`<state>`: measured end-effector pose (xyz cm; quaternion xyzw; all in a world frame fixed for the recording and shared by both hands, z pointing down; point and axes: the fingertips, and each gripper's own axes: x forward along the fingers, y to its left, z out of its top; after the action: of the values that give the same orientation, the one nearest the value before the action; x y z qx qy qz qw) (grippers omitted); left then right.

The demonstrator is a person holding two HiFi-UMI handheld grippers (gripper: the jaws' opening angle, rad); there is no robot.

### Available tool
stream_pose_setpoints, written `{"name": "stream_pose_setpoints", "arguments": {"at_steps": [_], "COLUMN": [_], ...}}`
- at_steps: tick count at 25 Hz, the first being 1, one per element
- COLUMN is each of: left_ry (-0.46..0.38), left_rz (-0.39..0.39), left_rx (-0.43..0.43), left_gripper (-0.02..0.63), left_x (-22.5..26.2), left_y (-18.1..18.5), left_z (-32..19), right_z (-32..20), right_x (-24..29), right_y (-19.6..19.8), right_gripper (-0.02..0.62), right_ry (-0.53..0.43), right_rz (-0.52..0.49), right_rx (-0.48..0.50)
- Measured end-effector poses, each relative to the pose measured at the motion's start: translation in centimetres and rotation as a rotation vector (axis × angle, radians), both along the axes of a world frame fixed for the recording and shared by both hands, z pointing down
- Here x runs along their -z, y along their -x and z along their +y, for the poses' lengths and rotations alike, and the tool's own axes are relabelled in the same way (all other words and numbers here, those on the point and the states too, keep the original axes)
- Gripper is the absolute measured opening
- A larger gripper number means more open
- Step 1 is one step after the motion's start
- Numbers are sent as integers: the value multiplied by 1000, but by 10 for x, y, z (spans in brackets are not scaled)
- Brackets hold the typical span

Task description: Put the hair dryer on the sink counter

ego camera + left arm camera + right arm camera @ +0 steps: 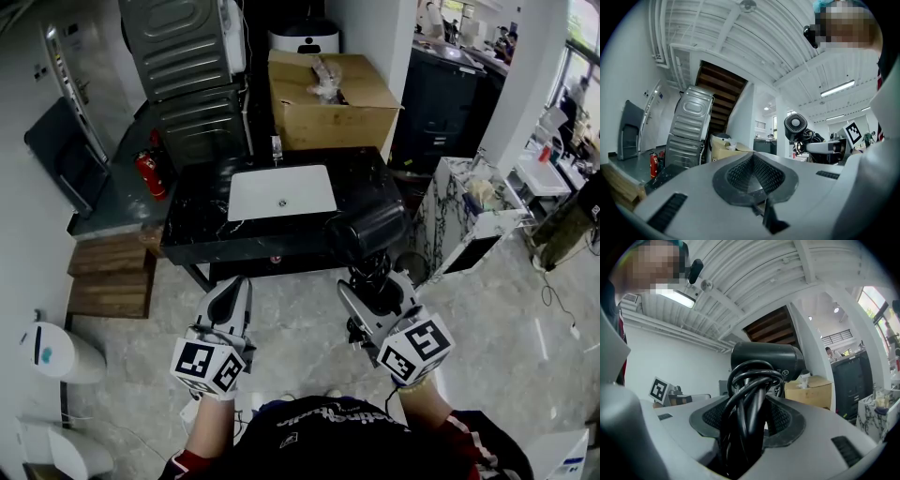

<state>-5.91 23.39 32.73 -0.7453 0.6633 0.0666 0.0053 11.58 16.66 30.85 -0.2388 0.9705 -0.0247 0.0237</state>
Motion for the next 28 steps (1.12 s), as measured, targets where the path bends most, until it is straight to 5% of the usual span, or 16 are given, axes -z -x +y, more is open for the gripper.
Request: {"name": "stream_pose_setpoints", "arguments": {"at_steps": [16,28], "left_ry": [27,39], "left_rz": [1,10], "left_rx": [58,63], "left_gripper": [15,14], "left_x": [-20,-40], "left_y": [-40,-4], "left_z": [-33,-93], "right_z": [-40,-98], "right_x": [-23,-43], "right_y": [-52,-9], "right_gripper": [245,245], "right_ry": [35,76], "right_rz": [6,4], "right_rx": [42,50]}}
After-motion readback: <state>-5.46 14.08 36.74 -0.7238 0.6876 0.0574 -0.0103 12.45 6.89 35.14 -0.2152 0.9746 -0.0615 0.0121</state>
